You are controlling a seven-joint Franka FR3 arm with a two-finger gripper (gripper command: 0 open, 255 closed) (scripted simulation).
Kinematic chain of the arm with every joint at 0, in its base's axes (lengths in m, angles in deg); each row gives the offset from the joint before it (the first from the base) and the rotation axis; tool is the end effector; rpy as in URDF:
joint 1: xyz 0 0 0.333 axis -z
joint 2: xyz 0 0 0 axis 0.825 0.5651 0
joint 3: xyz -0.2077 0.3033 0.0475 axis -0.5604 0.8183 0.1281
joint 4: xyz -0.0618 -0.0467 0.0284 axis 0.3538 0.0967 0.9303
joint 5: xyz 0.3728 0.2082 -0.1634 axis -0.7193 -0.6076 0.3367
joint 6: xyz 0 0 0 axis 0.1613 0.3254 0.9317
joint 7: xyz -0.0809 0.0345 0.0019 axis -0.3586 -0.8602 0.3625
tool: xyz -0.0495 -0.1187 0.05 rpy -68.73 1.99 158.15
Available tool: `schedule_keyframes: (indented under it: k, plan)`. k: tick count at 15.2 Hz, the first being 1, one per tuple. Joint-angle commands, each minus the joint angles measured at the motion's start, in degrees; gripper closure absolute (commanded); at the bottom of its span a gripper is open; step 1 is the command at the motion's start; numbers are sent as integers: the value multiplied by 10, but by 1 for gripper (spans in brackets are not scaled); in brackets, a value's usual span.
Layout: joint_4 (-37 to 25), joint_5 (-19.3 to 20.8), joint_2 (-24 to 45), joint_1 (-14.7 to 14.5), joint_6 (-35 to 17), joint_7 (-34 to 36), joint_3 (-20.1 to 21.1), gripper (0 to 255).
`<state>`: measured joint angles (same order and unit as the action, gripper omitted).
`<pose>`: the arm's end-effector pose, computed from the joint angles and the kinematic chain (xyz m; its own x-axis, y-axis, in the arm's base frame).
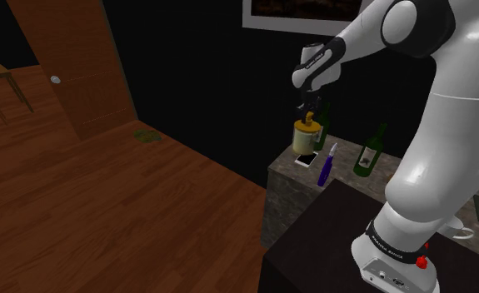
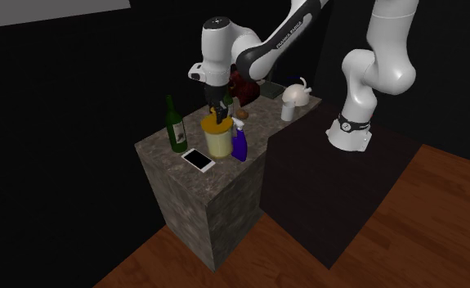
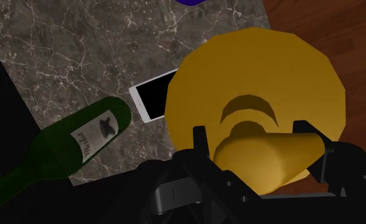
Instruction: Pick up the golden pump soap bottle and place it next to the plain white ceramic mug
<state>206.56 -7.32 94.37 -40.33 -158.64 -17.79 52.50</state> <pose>0.5394 -0.3483 0.3167 0.9806 -0.1953 -0.0196 -0.1881 -0.9636 0.1902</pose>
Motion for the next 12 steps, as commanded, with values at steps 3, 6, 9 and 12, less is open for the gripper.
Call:
schedule_keyframes:
  k: [3, 6, 9, 12]
  plan:
    - [-11, 3, -18, -2, 29, -2, -1, 255]
    - [-21, 4, -30, -3, 50, -4, -1, 255]
    - [-31, 5, -41, -4, 71, -6, -1, 255]
    - [-43, 6, -52, -5, 93, -8, -1, 255]
